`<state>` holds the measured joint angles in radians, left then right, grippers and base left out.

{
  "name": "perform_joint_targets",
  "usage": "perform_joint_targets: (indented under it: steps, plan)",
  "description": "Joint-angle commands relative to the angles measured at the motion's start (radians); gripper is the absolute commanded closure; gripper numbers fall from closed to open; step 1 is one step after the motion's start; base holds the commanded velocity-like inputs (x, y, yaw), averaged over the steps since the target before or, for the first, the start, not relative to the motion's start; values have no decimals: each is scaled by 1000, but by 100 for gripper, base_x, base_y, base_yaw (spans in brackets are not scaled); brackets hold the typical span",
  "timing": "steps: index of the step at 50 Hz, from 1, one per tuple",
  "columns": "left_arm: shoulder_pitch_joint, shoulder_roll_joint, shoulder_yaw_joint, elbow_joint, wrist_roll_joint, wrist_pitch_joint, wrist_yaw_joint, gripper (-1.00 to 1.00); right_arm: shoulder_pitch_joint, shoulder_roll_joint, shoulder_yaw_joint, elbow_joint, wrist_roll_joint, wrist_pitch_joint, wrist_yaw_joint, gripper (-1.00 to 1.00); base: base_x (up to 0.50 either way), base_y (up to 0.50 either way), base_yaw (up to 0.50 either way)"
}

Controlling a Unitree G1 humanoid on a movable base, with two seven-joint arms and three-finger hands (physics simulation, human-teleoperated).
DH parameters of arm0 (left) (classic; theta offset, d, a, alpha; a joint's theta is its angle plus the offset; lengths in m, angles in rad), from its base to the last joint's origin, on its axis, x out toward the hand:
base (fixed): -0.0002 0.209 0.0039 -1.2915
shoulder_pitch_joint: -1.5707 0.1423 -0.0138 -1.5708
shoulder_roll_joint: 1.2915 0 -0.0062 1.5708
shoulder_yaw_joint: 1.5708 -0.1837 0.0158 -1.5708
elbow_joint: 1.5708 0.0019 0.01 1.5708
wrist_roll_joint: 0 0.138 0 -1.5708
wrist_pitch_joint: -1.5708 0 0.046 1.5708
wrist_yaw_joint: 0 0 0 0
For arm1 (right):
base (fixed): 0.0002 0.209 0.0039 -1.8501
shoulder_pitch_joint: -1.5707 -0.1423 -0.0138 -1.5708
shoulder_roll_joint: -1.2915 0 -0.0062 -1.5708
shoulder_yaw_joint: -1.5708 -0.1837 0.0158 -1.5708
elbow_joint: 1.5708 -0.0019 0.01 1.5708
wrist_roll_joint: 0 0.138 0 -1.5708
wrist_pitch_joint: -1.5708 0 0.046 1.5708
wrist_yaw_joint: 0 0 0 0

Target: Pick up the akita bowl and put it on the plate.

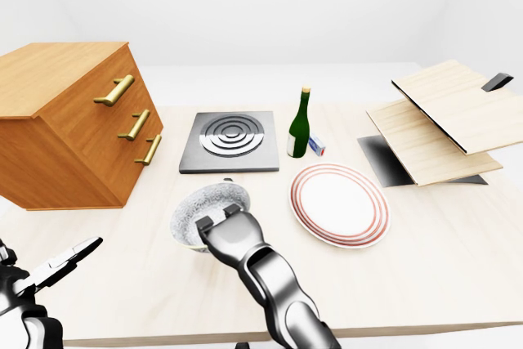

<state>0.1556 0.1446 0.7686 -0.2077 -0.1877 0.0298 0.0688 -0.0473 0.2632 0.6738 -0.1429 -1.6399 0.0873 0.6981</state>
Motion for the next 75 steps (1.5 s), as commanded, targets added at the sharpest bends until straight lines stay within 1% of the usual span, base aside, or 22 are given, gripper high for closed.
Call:
perform_joint_targets:
  steps: [1,6,12,14,15,19,20,22,23,25,29,31,34,36,44,46,49,52,53,54,65,75]
  plan:
    - [2,0,2,-4,-2,3,0,-100,-20,11,-24,-55,-49,0,0,100,0,0,0]
    - [3,-1,6,-12,-3,10,-1,-100,-27,16,-32,-83,-63,0,0,100,0,0,0]
    - [2,-3,7,-8,-1,5,0,-100,-43,19,-54,-126,-82,0,0,100,0,0,0]
    - [5,-3,10,-21,-4,16,0,-100,-46,21,-59,-138,-91,0,0,100,0,0,0]
    - [6,-4,10,-22,-3,16,-1,-100,-46,23,-61,-141,-93,0,0,100,0,0,0]
    - [2,-4,10,-5,-2,3,-2,-100,-50,22,-74,-156,-97,0,0,100,0,0,0]
    - [2,-3,10,-5,-2,2,-2,-100,-50,22,-74,-156,-97,0,0,100,0,0,0]
    - [6,-4,13,-17,-6,12,-3,-100,-57,22,-88,-169,-99,0,0,100,0,0,0]
    - [4,-4,12,-10,-5,7,-3,-100,-59,24,-92,-175,-99,0,0,100,0,0,0]
    - [6,-4,13,-15,-7,9,-4,-100,-62,20,-104,-181,-95,0,0,100,0,0,0]
    - [3,-3,11,-3,-6,0,-4,-100,-65,7,-134,-209,-85,0,0,100,0,0,0]
    - [6,-4,12,-12,-8,7,-3,-100,-65,-1,-150,-222,-79,0,0,100,0,0,0]
    - [6,-5,13,-14,-8,9,-3,-100,-54,-11,-156,-235,-72,0,0,100,0,0,0]
    - [8,-6,14,-25,-7,18,-2,-100,-54,-17,-166,-240,-64,0,0,100,0,0,0]
    - [0,-2,6,7,-4,-6,2,-100,-71,-42,-213,-230,-37,0,0,100,0,0,0]
    - [4,-2,7,-4,-7,2,2,-100,-67,-40,-218,-232,-30,0,0,100,0,0,0]
    - [-1,-1,4,16,-5,-13,3,-100,-74,-50,-237,-231,-21,0,0,100,0,0,0]
    - [-2,2,0,24,-5,-20,7,-100,-81,-55,-253,-243,-17,0,0,100,0,0,0]
    - [4,0,1,13,-8,-14,6,-100,-84,-56,-256,-250,-21,0,0,100,0,0,0]
    - [7,0,4,-6,-11,3,7,-100,-86,-63,-267,-257,-18,0,0,100,0,0,0]
    - [8,-6,9,-6,-7,-3,4,-100,-95,-90,-329,-345,-22,0,0,100,0,0,0]
    - [14,-13,20,-30,-9,12,-2,-100,-91,-109,-367,-378,-10,0,0,100,0,0,0]
